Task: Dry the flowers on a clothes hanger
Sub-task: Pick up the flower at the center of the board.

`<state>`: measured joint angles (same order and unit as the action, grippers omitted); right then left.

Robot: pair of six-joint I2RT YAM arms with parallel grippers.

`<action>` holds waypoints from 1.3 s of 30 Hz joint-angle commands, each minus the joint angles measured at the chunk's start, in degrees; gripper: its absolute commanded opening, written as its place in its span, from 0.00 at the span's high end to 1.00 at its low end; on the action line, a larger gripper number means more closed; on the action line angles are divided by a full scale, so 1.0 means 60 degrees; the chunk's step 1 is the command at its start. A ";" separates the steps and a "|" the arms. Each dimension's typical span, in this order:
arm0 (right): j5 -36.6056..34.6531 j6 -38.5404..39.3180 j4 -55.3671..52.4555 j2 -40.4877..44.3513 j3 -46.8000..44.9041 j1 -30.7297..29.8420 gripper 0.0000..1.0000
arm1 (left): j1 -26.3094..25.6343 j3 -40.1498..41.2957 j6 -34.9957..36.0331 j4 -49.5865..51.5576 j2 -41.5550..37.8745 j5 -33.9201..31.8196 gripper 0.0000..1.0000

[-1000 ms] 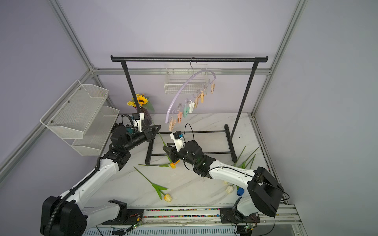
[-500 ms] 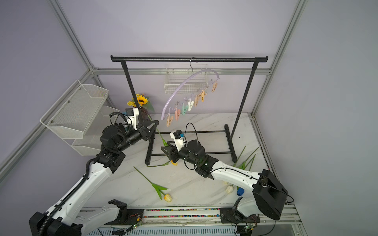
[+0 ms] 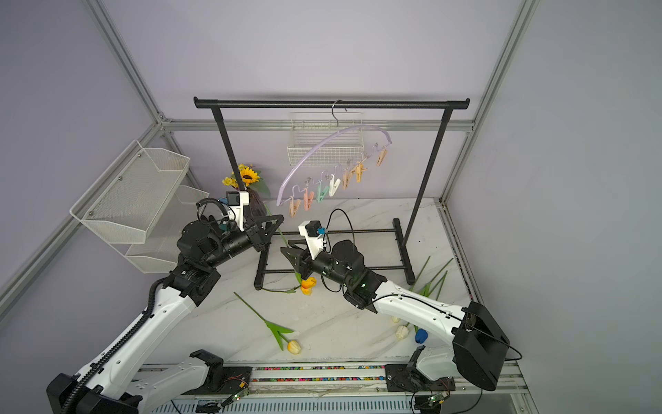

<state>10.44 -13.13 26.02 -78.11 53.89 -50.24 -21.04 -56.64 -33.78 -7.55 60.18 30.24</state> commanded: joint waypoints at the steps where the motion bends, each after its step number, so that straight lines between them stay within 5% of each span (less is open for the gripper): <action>1: 0.0137 0.0085 0.0216 -0.0034 0.0244 0.0031 0.74 | -0.0082 -0.0024 0.0306 -0.0070 -0.0157 0.0146 1.00; 6: -0.0021 0.0079 0.0219 -0.0034 0.0278 0.0027 1.00 | -0.0141 0.0103 0.0498 0.0232 -0.0222 0.0051 0.99; 14: -0.0368 0.0418 0.0213 0.0221 -0.0335 0.0037 1.00 | -0.0222 0.1400 0.0243 0.1190 -0.0842 -0.0908 0.47; 23: -0.0480 0.0681 0.0065 0.0494 -0.0652 0.0101 1.00 | -0.1392 0.4367 -0.0010 0.0248 -0.1240 -0.1248 0.23; 29: -0.0591 0.0917 -0.0056 0.0596 -0.0650 0.0141 1.00 | -0.1807 0.5384 -0.0205 -0.0179 -0.0729 -0.1778 0.22; 34: -0.0755 0.1061 -0.0245 0.0751 -0.0721 0.0155 1.00 | -0.1810 0.5416 -0.0205 -0.0295 -0.0891 -0.2120 0.20; 39: -0.1166 0.1370 -0.0639 0.1119 -0.0885 0.0213 1.00 | -0.1811 0.4680 0.0496 0.0377 -0.1569 -0.2501 0.04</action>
<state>8.10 -6.59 13.15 -75.68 47.24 -50.09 -30.52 -27.11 -35.48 -13.80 52.12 13.45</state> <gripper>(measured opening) 0.052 0.944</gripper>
